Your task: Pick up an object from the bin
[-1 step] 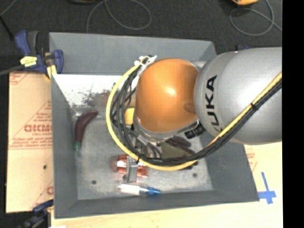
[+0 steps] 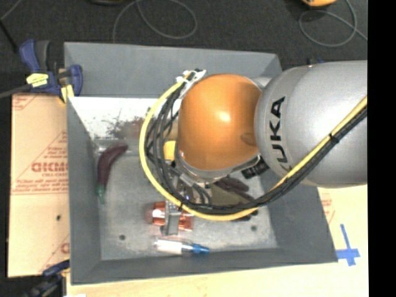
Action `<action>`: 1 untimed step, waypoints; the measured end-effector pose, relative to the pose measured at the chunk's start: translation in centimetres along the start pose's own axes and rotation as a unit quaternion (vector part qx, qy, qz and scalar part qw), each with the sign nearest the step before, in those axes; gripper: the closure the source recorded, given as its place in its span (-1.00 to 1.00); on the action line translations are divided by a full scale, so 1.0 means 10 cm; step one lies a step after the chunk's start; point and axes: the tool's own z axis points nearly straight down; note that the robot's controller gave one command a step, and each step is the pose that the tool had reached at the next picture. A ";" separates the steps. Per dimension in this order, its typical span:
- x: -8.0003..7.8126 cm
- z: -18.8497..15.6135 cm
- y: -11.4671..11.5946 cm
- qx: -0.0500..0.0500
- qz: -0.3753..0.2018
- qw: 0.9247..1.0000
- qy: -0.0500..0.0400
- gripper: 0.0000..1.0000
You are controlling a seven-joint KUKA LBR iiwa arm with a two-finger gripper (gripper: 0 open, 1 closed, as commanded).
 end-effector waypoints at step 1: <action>-0.11 0.45 -0.07 -0.001 0.020 1.000 -0.002 -1.00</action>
Offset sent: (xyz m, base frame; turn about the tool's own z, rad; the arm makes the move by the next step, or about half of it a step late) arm 0.0096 -0.0227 -0.0853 0.1013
